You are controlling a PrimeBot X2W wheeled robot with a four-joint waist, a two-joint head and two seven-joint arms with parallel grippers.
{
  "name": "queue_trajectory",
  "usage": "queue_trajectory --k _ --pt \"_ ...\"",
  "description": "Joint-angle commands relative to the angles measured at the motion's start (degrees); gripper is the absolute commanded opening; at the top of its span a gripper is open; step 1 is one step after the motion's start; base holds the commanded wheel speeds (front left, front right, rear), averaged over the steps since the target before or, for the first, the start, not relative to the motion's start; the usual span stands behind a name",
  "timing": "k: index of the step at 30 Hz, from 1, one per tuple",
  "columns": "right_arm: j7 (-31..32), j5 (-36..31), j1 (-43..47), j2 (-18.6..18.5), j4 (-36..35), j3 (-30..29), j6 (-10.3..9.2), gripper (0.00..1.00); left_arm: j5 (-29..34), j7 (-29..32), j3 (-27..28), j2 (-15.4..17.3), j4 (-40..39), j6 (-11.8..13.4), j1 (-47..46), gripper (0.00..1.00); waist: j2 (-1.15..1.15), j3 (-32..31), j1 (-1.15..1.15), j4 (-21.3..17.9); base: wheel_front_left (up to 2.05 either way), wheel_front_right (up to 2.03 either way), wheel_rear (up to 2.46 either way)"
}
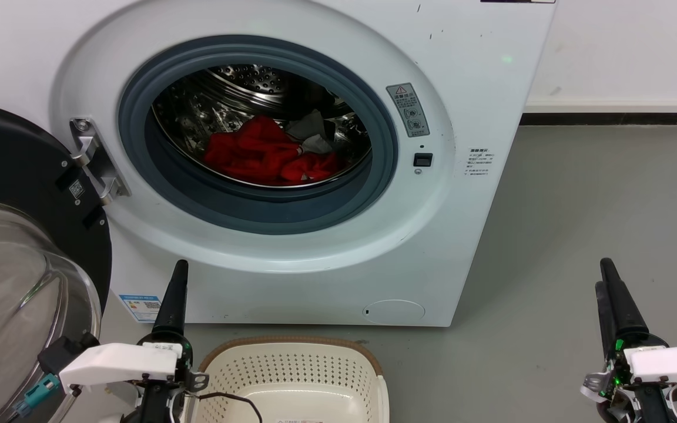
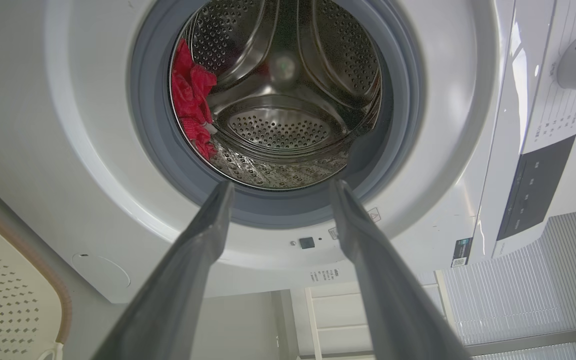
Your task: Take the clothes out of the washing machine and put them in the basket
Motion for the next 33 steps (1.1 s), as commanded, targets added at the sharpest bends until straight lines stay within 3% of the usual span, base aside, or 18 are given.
queue_trajectory --k 1,3,4,12,33 --pt "-0.63 -2.62 -0.7 -0.02 -1.71 -0.06 0.01 1.0 2.56 -0.66 -0.26 0.15 -1.35 -0.03 -1.71 1.0 0.0 0.0 0.0 0.01 0.0 0.0 0.0" --pt "-1.1 -5.53 -0.55 -0.02 -2.27 -0.04 0.01 1.0 5.17 -1.12 -0.54 0.15 -1.56 -0.03 -1.87 1.0 0.0 0.0 0.0 0.01 0.0 0.0 0.0" --pt "-1.77 -10.06 -0.32 -0.02 -3.07 0.0 0.01 1.0 8.77 -1.81 -0.97 0.15 -1.78 -0.03 -2.05 1.0 0.0 0.02 0.0 0.02 0.0 0.0 0.0" --pt "-3.48 -22.08 0.32 -0.01 -4.86 0.2 0.01 1.0 18.06 -3.49 -2.24 0.29 -1.46 -0.03 -2.79 1.0 0.0 0.1 0.0 0.03 0.0 0.0 0.0" --pt "-7.16 -44.14 1.86 0.01 -5.37 1.17 0.01 1.0 36.88 -7.2 -4.23 0.39 -0.54 -0.03 -3.85 1.0 0.0 -0.02 0.0 -0.05 0.0 0.0 0.0"
